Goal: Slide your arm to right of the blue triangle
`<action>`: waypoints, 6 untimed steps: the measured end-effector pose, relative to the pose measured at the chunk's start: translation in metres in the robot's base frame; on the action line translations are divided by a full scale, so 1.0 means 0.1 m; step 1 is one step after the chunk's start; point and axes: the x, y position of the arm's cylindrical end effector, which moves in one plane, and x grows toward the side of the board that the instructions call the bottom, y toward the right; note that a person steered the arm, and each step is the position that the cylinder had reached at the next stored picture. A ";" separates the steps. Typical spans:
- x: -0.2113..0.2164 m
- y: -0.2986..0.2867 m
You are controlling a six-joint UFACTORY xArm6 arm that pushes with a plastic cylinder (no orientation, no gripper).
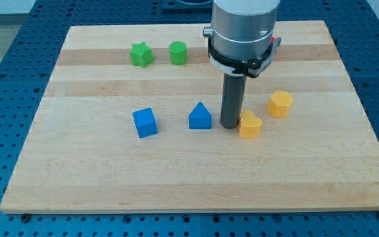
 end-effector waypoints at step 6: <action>-0.11 0.00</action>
